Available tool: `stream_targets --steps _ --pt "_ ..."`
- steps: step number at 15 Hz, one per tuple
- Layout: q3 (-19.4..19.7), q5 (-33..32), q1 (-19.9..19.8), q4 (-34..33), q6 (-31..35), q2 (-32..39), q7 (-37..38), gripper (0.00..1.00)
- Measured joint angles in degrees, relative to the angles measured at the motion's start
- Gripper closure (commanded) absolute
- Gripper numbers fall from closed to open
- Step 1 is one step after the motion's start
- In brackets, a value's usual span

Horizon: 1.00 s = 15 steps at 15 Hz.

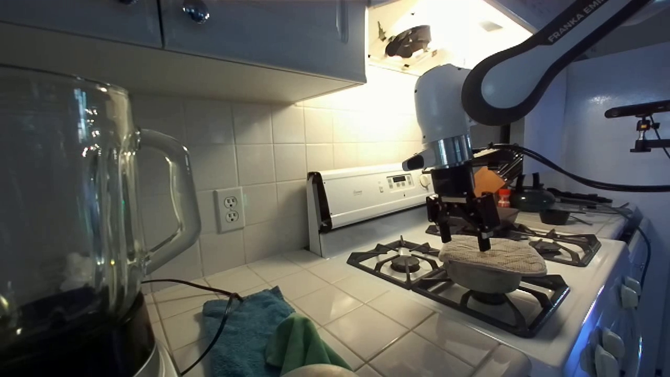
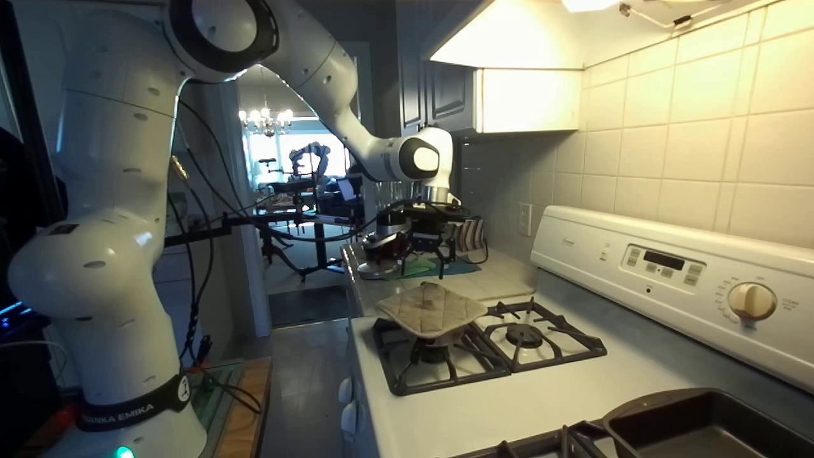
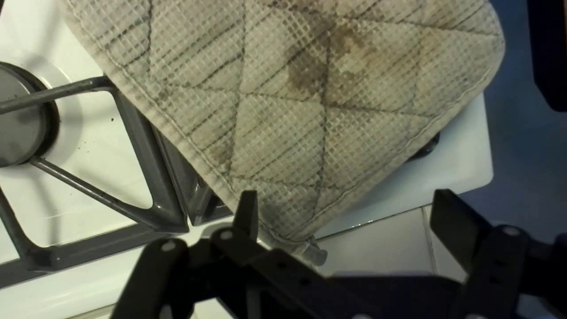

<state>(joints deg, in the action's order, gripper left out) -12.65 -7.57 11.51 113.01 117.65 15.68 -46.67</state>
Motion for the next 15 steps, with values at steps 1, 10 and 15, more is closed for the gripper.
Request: stream_targets --steps 1,10,15 --pt "-0.22 -0.88 0.05 -0.92 -1.1 0.67 -1.07 0.0" --pt "-1.02 -6.21 1.48 -7.75 -3.55 7.05 -9.6 0.0" --pt "-1.04 -8.49 2.2 -10.28 -4.28 10.18 -12.16 0.34"
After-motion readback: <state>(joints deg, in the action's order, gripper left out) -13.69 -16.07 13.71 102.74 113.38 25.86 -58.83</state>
